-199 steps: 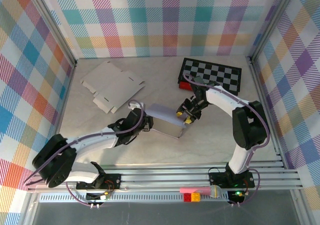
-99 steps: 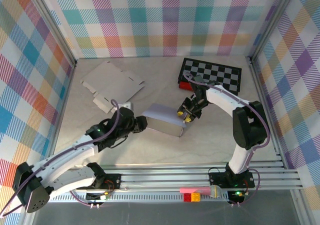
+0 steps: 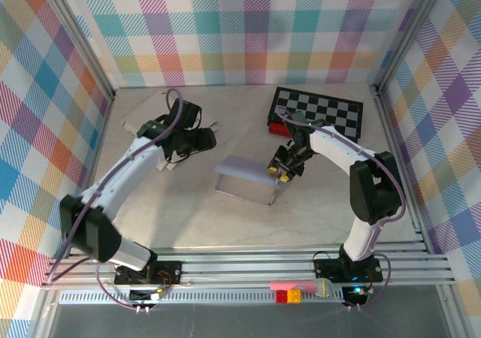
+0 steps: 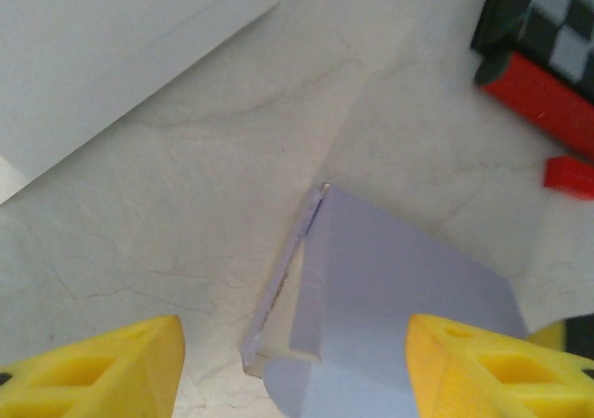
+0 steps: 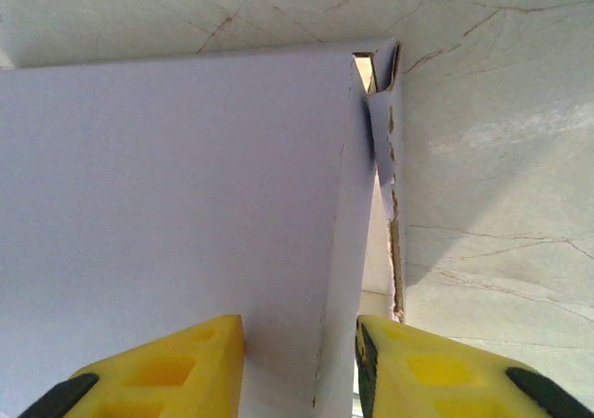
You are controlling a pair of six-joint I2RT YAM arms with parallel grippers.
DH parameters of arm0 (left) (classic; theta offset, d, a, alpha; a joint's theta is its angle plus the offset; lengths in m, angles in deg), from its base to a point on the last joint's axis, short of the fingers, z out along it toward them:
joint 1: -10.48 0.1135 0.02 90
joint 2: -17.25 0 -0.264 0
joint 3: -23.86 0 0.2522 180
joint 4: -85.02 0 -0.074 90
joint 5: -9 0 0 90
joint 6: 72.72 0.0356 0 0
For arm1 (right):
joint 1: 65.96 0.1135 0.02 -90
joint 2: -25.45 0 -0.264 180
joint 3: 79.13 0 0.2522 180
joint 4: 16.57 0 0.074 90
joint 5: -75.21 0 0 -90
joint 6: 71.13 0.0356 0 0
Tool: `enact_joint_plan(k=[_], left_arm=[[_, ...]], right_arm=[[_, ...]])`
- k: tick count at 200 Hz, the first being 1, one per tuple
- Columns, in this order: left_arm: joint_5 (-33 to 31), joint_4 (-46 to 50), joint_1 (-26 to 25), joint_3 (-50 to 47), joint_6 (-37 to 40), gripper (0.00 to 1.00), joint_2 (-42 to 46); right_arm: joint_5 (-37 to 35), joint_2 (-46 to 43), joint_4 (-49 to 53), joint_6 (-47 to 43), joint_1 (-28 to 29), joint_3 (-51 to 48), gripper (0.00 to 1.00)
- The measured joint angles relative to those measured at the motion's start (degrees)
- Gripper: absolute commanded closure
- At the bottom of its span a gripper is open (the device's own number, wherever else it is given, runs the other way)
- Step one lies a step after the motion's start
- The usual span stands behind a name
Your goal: Fold the paper box
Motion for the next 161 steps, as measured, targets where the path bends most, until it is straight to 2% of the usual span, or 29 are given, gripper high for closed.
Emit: enact_joint_plan(k=[35,57,133,161], left_arm=[[6.6,-1.9,0.9,0.7,4.2,0.54,-9.0],[9.1,-3.3,0.9,0.6,6.6,0.55,-12.0],[13.0,-9.7,0.8,-9.0,9.0,0.57,-12.6],[13.0,-11.4,0.3,-10.6,9.0,0.56,-12.6]], right_arm=[[-0.5,0.0,0.0,-0.2,0.0,0.0,0.65],[-0.7,0.0,0.0,-0.2,0.0,0.0,0.65],[-0.8,0.0,-0.3,-0.6,0.0,-1.6,0.64],[-1.0,0.0,-0.2,-1.1,0.0,-2.1,0.59]])
